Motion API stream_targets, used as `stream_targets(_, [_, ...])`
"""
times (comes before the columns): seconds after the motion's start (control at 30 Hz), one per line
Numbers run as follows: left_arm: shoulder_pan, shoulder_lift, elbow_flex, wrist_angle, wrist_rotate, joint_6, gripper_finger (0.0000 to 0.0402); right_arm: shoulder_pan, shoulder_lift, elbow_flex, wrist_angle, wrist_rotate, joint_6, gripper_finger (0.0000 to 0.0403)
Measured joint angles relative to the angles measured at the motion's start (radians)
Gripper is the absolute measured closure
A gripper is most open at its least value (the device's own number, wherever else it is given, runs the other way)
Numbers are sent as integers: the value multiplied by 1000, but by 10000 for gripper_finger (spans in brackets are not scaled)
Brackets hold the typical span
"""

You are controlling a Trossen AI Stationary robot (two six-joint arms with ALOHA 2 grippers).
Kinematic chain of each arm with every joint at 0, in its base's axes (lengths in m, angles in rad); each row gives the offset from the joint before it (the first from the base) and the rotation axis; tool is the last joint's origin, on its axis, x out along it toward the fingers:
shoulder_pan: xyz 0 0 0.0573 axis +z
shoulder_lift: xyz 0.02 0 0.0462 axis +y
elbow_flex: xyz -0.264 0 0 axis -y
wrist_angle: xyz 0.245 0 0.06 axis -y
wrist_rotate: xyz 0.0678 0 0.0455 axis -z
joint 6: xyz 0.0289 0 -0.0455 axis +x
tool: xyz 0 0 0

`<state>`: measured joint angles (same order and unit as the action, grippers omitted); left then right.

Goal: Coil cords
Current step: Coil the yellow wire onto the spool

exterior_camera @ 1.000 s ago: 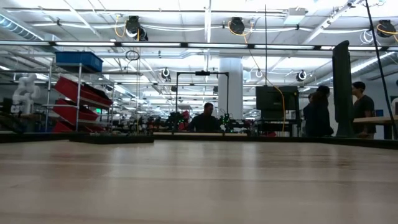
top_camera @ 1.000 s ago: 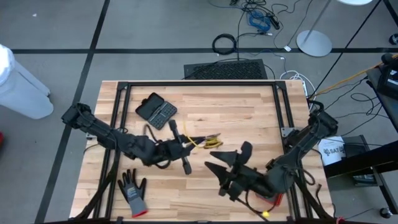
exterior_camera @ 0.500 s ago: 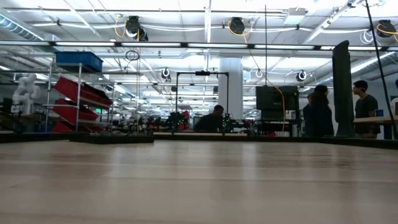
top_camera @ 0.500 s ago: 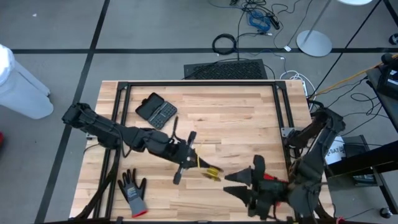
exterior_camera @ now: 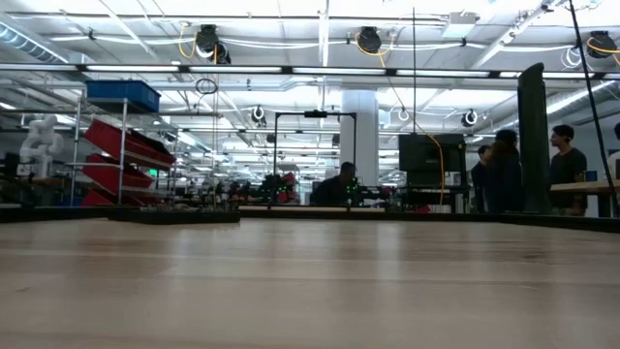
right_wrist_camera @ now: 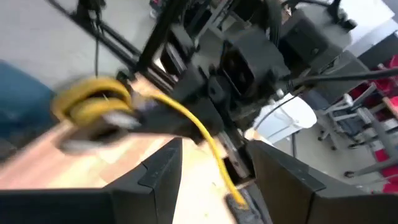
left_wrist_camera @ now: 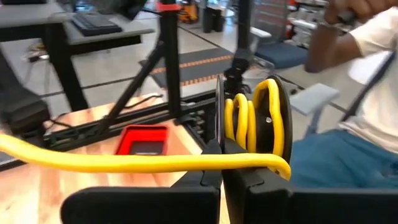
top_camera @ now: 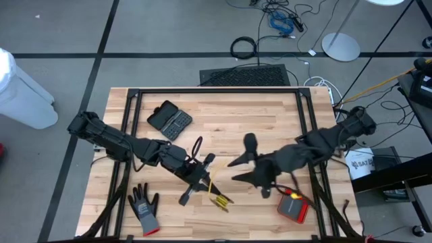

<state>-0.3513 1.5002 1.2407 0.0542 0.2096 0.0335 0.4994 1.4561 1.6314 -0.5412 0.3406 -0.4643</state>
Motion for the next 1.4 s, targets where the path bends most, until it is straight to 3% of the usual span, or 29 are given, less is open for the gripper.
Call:
stream_targets(0.17, [-3, 0, 0, -10, 27, 6, 401, -25, 54, -1, -7, -10, -95, 220])
stream_targets(0.7, [-3, 0, 0, -19, 26, 5, 401, -58, 81, -2, 3, 43, -73, 223])
stream_targets(1.4, [-3, 0, 0, -18, 23, 3, 401, -82, 115, -2, -26, 20, -34, 315])
